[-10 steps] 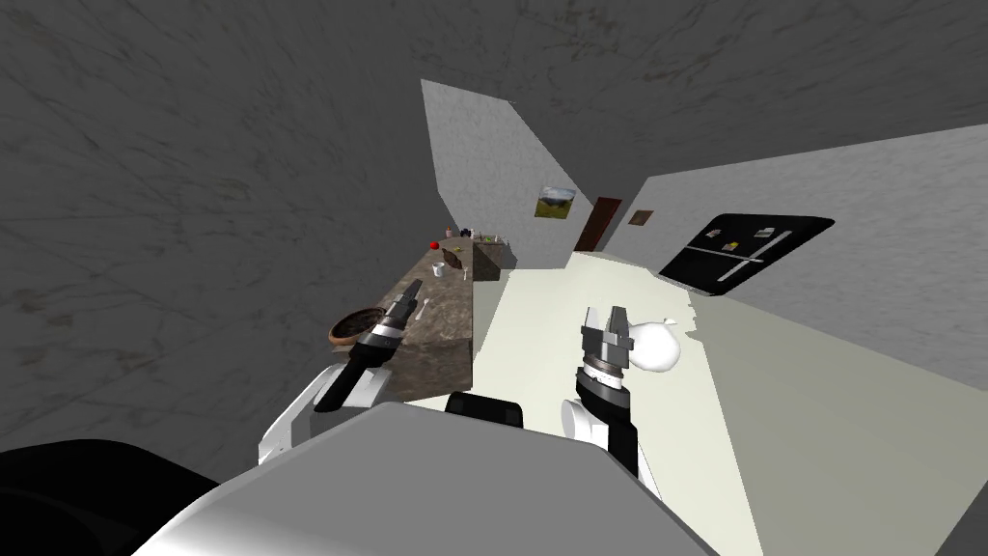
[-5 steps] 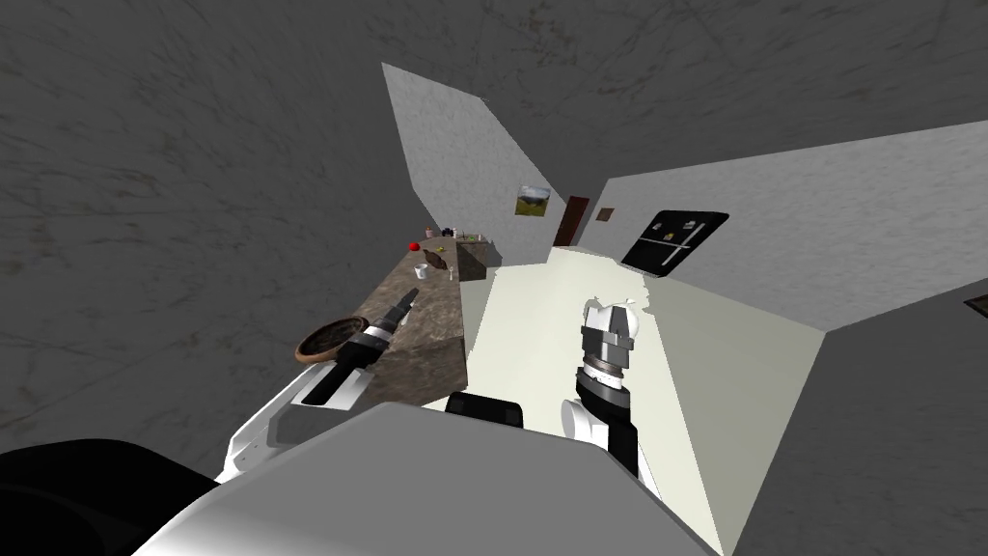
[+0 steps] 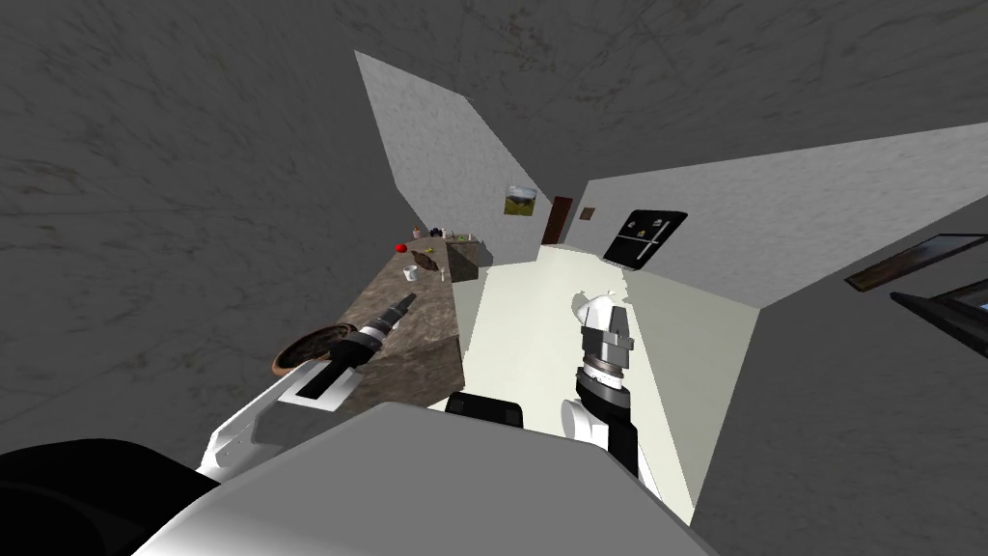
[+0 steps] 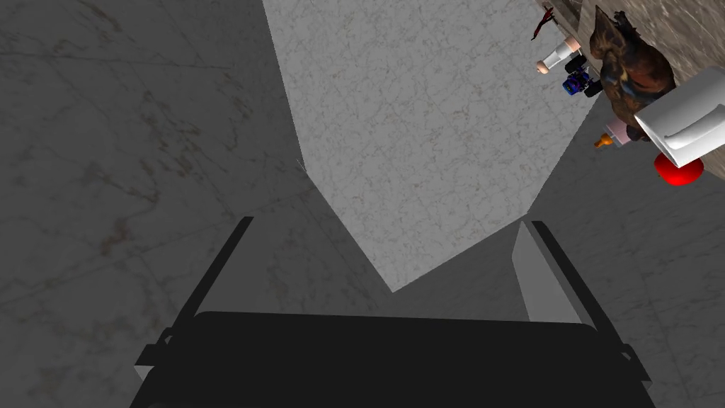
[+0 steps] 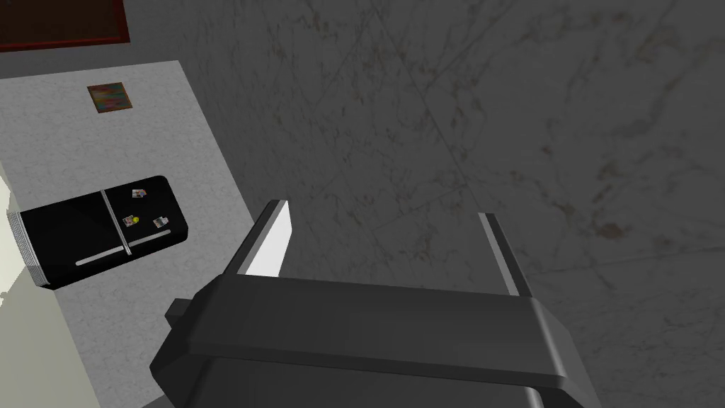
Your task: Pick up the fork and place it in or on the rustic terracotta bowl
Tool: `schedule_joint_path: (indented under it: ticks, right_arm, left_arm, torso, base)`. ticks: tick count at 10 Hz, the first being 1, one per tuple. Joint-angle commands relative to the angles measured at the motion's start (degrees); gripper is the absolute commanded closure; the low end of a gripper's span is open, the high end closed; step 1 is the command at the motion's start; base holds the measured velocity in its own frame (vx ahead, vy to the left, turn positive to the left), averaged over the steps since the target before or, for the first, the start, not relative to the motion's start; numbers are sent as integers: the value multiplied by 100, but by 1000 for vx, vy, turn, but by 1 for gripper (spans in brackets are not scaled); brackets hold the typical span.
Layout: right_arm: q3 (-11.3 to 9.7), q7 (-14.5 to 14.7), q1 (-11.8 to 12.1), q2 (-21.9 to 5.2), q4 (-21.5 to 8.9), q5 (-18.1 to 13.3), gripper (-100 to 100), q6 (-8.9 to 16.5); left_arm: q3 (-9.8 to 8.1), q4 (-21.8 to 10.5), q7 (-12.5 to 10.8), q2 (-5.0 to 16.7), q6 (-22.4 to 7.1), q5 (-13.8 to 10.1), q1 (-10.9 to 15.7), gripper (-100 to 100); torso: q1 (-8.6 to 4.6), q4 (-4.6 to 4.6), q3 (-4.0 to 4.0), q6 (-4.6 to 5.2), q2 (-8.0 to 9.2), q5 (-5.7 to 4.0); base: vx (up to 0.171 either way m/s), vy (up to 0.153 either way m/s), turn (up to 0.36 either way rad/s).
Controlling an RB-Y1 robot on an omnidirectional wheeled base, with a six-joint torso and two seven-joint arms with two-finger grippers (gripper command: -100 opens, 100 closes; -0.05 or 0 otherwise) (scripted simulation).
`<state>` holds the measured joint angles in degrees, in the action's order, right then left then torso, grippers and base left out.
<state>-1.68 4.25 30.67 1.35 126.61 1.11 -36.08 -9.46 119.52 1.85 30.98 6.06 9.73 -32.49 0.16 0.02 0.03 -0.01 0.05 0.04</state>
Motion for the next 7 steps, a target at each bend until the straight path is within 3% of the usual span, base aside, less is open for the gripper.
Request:
schedule_joint_path:
  ticks: [1, 5, 7]
  right_arm:
    - [0, 0, 0, 0, 0, 0, 0, 0]
    - [0, 0, 0, 0, 0, 0, 0, 0]
    - [0, 0, 0, 0, 0, 0, 0, 0]
  left_arm:
    - [-71, -150, -88, 286, -186, -41, -136, -100]
    - [-95, -399, -180, 841, -445, -95, -284, -100]
    - [-87, -652, -274, 1261, -708, -176, -455, -100]
  torso:
    - [0, 0, 0, 0, 0, 0]
    - [6, 0, -1, 1, -1, 1]
    - [2, 0, -1, -1, -2, 0]
  base:
    - [-28, 27, -340]
    - [-24, 28, -175]
    - [-22, 23, -213]
